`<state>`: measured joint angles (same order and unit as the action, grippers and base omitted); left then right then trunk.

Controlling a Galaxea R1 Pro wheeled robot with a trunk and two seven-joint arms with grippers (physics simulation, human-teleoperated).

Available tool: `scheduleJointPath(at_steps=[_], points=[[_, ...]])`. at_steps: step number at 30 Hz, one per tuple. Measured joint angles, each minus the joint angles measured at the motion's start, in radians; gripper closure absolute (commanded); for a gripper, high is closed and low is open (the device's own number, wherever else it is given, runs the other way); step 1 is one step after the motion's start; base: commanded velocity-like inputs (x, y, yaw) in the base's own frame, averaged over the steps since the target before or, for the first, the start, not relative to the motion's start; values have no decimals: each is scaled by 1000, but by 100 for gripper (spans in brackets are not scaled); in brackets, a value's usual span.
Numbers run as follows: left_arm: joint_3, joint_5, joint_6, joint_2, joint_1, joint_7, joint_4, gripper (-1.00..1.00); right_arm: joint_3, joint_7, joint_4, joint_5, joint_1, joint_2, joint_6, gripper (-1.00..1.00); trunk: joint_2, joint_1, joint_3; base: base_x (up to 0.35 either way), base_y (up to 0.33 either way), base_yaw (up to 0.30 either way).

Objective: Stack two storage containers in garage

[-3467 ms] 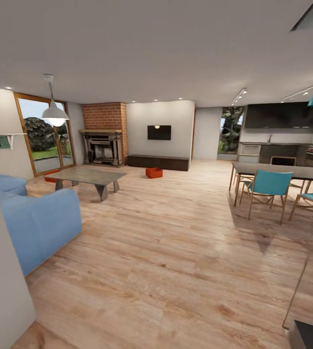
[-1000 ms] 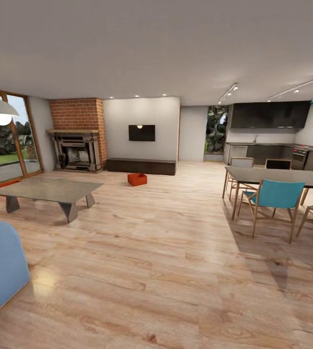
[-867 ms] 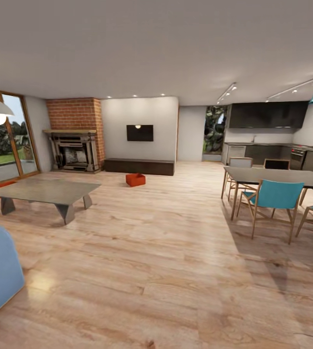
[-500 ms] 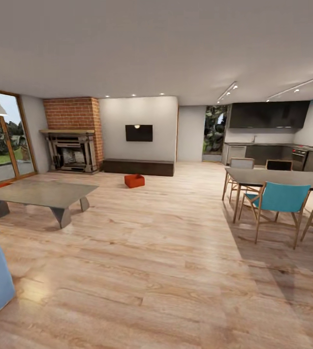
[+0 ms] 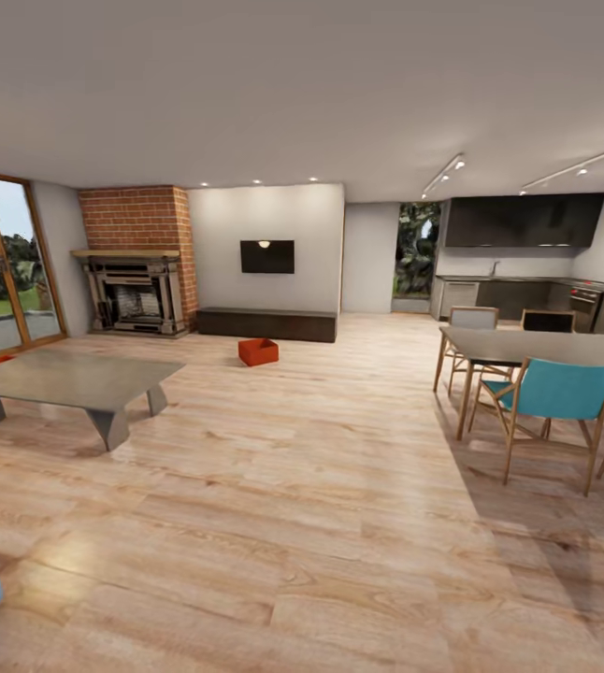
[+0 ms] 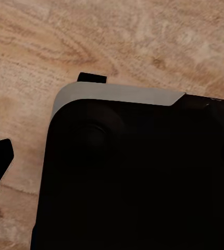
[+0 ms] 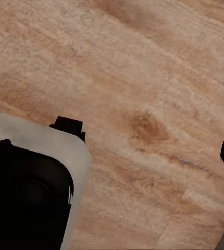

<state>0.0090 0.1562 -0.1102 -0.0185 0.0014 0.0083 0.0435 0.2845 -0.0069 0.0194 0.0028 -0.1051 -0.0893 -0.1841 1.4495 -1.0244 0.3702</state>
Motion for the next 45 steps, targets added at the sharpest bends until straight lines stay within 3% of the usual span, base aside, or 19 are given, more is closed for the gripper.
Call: scheduleJointPath(at_steps=[45], points=[[0,0,0,0,0,0,0,-100,1,0,0,0,0,0,0,-100,0,0,0,323,0,0]])
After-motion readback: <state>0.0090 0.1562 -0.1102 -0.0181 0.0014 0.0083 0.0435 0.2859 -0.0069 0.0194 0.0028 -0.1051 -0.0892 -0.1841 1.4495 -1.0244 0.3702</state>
